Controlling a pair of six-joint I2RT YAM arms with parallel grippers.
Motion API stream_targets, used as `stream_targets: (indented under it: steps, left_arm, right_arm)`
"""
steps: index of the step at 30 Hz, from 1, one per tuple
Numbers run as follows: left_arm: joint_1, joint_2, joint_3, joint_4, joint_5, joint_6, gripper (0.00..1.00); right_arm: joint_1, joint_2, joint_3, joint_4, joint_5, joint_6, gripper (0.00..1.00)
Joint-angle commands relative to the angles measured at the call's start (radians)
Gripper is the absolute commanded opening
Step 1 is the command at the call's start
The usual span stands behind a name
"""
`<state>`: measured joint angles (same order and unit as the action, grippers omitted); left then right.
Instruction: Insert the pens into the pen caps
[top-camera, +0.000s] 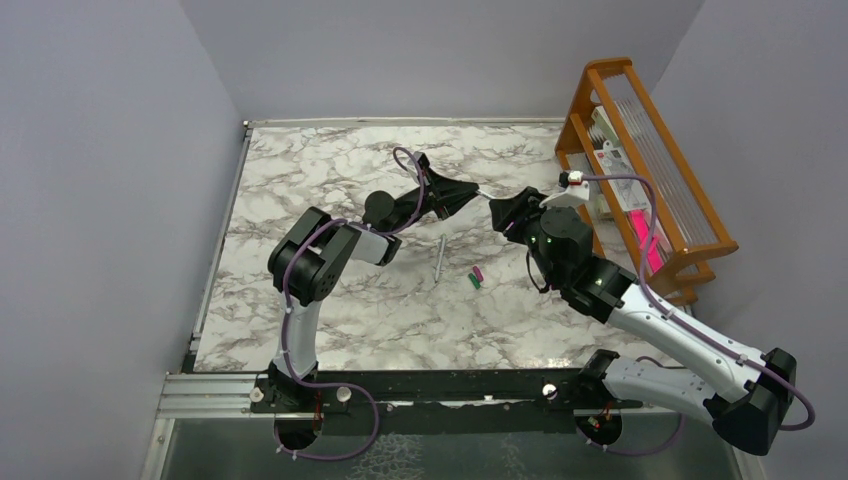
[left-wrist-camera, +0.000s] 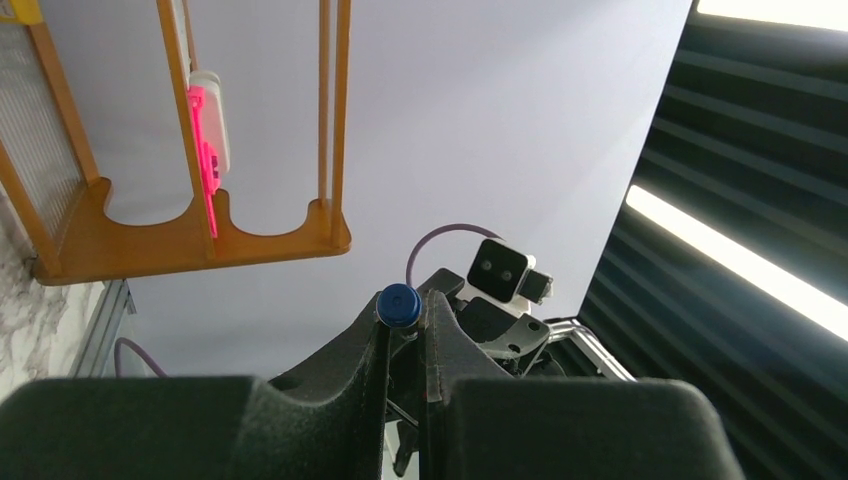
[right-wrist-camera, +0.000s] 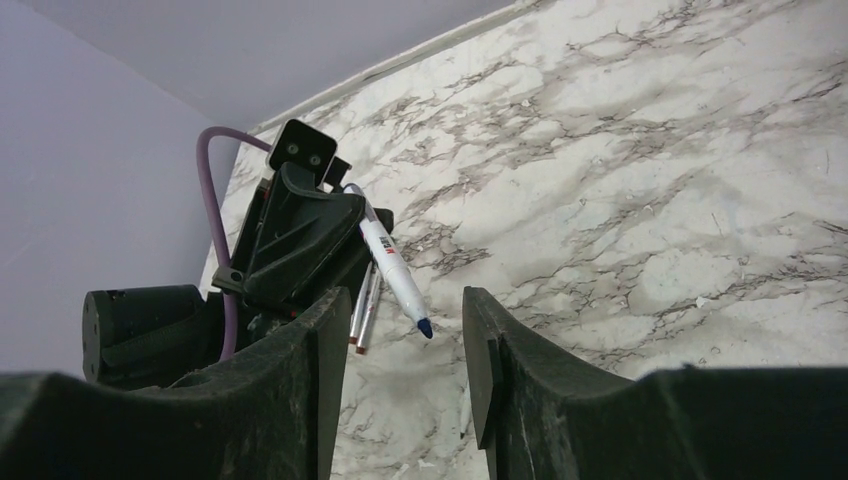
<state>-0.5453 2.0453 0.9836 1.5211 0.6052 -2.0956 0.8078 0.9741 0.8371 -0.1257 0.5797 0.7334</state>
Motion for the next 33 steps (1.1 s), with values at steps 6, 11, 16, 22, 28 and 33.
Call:
stream_targets:
  steps: [6,11,16,22,28,33]
  left_arm:
    - [-0.005,-0.048,0.022,0.217,0.007,-0.462,0.00]
    - [-0.009,-0.052,0.028,0.218,0.005,-0.462,0.00]
    - [-0.010,-0.052,0.055,0.225,0.023,-0.451,0.00]
    - [-0.013,-0.035,0.086,0.235,0.046,-0.444,0.00]
    - [-0.012,-0.030,0.085,0.238,0.046,-0.444,0.00]
    - [-0.013,-0.033,0.093,0.238,0.045,-0.442,0.00]
  right_arm:
    - [-0.011,-0.011,-0.003,0.087,-0.046,-0.025,0.42]
    - [-0.019,-0.002,-0.002,0.088,-0.073,-0.024,0.36]
    - [-0.024,-0.002,-0.005,0.094,-0.072,-0.015,0.31]
    - [-0.029,0.000,0.000,0.097,-0.072,-0.008,0.10]
    - [-0.032,-0.018,-0.008,0.096,-0.056,-0.005,0.16]
    - [-0.037,-0.028,-0.021,0.104,-0.036,0.027,0.36]
